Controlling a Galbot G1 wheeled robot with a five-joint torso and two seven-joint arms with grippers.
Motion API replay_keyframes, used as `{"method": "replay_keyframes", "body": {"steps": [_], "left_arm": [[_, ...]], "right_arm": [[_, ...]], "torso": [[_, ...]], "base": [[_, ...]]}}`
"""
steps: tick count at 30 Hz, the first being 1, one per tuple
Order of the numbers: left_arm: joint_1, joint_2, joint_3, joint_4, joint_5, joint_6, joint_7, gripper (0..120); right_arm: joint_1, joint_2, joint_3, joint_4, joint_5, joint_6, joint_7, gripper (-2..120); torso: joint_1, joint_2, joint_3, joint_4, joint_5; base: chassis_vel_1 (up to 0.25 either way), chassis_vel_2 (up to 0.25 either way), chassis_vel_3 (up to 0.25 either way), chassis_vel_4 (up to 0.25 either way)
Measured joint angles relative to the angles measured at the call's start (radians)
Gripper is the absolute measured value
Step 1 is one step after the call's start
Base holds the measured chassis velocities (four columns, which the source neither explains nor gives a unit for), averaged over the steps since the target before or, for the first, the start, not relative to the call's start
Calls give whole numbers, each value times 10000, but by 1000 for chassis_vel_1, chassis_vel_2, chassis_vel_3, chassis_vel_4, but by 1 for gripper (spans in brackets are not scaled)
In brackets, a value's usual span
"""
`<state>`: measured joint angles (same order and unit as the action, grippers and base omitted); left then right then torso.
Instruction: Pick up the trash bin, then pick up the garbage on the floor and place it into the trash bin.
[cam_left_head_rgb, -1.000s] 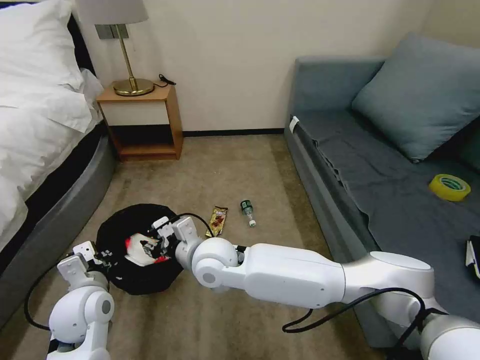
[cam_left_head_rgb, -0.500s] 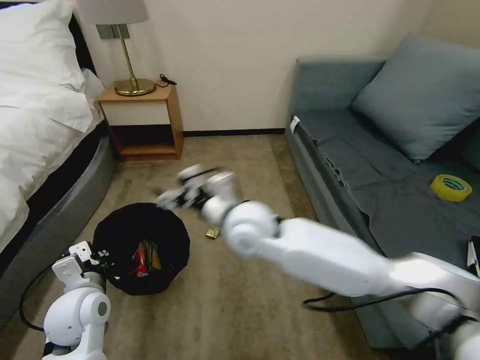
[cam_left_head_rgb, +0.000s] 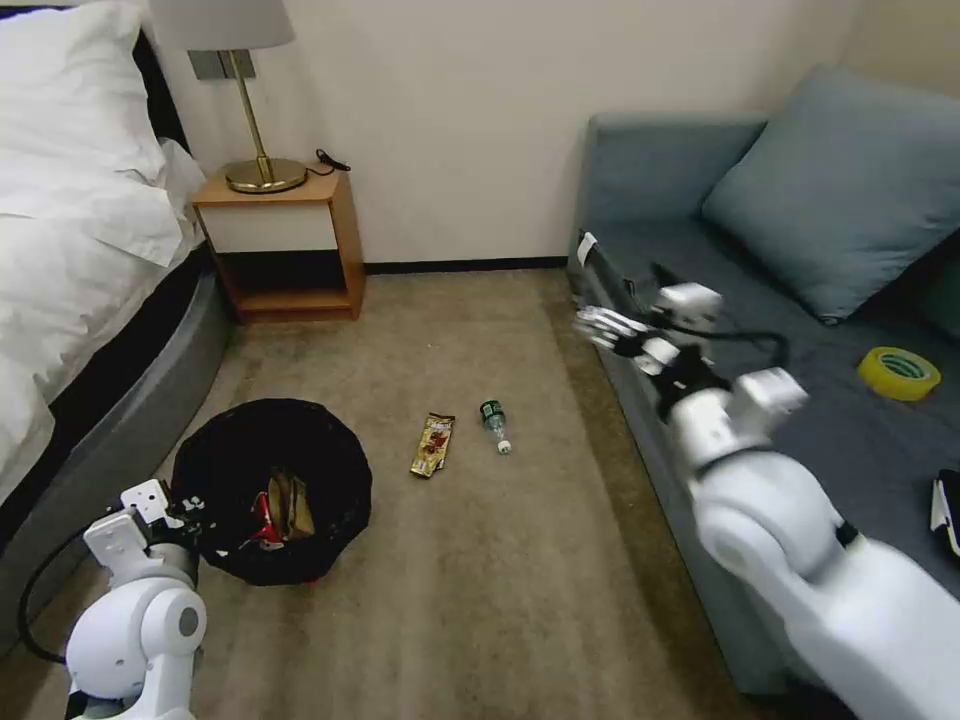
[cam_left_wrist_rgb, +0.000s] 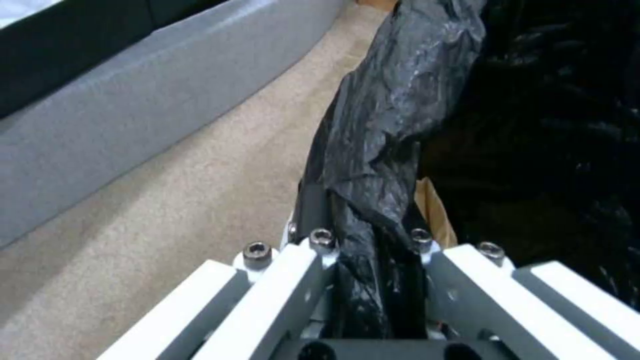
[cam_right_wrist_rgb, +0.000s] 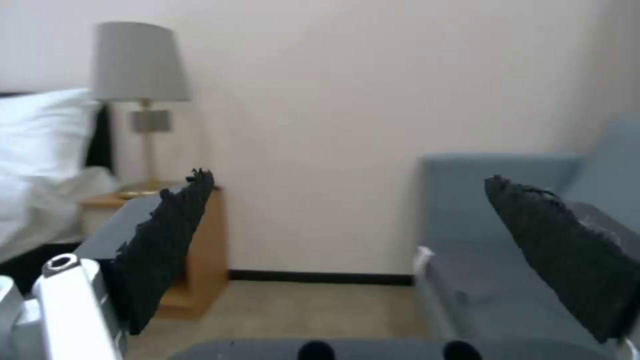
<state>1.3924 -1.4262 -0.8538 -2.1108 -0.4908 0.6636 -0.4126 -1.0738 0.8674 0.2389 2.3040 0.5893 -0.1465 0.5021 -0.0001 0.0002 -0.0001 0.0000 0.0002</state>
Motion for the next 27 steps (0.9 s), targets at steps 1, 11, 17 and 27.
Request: {"method": "replay_keyframes", "body": {"steps": [1, 11, 17, 27], "left_arm": [[2, 14, -5, -2, 6, -4, 0, 3], [8, 23, -27, -102, 9, -81, 39, 3], [-57, 25, -32, -127, 2, -85, 50, 3], [-97, -80, -56, -157, 3, -85, 51, 3]], "right_arm": [[-500, 129, 269, 140, -332, -10, 7, 100], [-3936, 1887, 654, 682, -2927, 482, -290, 100], [-4740, 2983, 355, 324, -3972, 1135, -805, 100], [-4674, 3064, 204, 48, -4053, 1379, -997, 100]], "torso": [[0, 0, 0, 0, 0], [0, 0, 0, 0, -4], [0, 0, 0, -1, -3], [-1, 0, -1, 0, -2]], "base": [[0, 0, 0, 0], [0, 0, 0, 0], [0, 0, 0, 0], [-25, 26, 34, -27]]}}
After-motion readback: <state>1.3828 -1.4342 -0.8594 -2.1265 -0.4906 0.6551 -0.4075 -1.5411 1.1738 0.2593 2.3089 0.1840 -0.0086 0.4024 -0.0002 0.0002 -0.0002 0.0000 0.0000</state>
